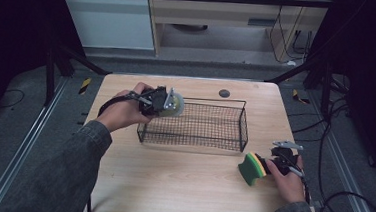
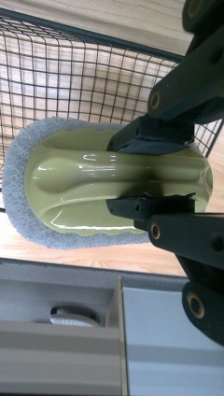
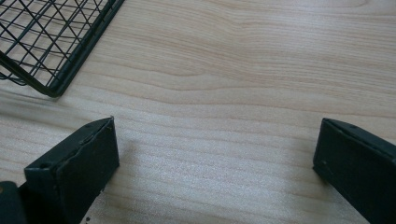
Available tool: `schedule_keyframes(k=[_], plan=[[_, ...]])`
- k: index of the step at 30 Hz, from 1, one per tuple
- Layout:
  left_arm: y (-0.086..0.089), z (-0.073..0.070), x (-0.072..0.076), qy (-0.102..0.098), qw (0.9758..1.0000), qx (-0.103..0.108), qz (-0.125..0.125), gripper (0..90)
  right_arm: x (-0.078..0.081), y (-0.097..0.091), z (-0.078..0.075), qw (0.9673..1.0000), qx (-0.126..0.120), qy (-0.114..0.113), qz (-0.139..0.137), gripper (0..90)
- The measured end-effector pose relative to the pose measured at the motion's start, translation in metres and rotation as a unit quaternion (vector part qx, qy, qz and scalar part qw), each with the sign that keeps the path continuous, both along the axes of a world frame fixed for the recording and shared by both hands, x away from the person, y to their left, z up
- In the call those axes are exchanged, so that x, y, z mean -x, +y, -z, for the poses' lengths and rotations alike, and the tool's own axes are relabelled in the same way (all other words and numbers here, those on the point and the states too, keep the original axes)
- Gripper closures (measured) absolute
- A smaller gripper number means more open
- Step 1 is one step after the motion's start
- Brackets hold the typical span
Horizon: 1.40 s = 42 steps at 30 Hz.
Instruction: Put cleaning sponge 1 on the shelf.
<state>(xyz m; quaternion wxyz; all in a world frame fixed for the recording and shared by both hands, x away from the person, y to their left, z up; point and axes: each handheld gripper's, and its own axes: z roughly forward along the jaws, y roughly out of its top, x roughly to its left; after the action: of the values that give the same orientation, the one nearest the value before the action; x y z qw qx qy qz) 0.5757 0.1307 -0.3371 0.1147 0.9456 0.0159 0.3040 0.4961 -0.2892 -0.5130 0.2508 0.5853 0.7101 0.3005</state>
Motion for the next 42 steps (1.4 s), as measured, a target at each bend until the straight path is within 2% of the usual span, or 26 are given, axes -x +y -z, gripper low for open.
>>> schedule_keyframes(k=[5, 24, 27, 31, 42], plan=[[0.003, 0.009, 0.001, 0.010, 0.9999, -0.004, -0.006, 70.5, 0.000, 0.001, 0.000, 1.0000, -0.003, 0.000, 0.002, 0.5], [0.008, 0.028, -0.007, 0.042, 0.9990, -0.014, -0.010, 70.5, 0.000, 0.001, 0.000, 1.0000, -0.003, 0.001, 0.003, 0.5], [0.008, 0.032, -0.007, 0.048, 0.9987, -0.008, -0.014, 70.5, 0.000, 0.001, 0.000, 1.0000, -0.003, 0.001, 0.003, 0.5], [0.007, 0.037, -0.009, 0.052, 0.9985, -0.015, -0.012, 70.5, 0.000, 0.001, 0.000, 1.0000, -0.005, 0.001, 0.003, 0.5], [0.007, 0.046, -0.015, 0.060, 0.9980, -0.012, -0.019, 70.5, 0.000, 0.001, 0.000, 1.0000, -0.005, 0.000, 0.003, 0.5]])
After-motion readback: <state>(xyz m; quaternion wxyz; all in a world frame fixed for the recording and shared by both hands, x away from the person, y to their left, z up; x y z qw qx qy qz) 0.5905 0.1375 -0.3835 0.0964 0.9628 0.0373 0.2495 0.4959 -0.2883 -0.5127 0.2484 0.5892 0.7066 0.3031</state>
